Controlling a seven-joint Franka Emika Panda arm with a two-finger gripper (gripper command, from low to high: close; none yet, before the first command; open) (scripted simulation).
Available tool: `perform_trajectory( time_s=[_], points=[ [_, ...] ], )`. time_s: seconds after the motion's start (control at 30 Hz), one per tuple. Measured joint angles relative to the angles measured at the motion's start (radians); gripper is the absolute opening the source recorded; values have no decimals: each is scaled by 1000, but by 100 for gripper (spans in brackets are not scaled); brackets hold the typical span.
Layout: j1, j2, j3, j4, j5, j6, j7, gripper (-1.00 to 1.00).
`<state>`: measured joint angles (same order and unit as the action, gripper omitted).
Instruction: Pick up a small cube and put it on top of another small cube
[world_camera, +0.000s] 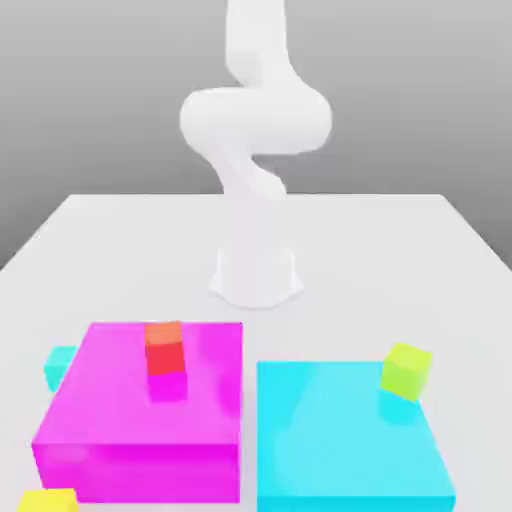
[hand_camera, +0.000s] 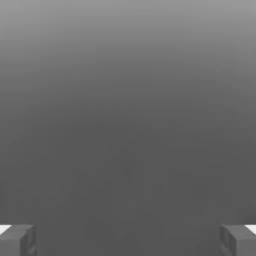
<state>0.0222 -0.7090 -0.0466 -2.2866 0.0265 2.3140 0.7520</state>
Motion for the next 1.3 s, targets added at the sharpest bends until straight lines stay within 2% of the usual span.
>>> perform_trajectory(
  time_s=[0.33,0.57,0.83,1.1,1.23,1.27,1.3],
  points=[
    [67,368,-176,54,134,57,-213,0],
    [61,623,-250,92,240,94,-371,0],
    [-2,902,-267,131,303,147,-510,0],
    [-59,1149,-297,164,268,222,-585,0],
    [-104,1291,-252,195,311,316,-629,0],
    [-113,1316,-240,201,322,334,-636,-100],
    [-113,1316,-240,201,322,334,-636,-100]
  ],
)
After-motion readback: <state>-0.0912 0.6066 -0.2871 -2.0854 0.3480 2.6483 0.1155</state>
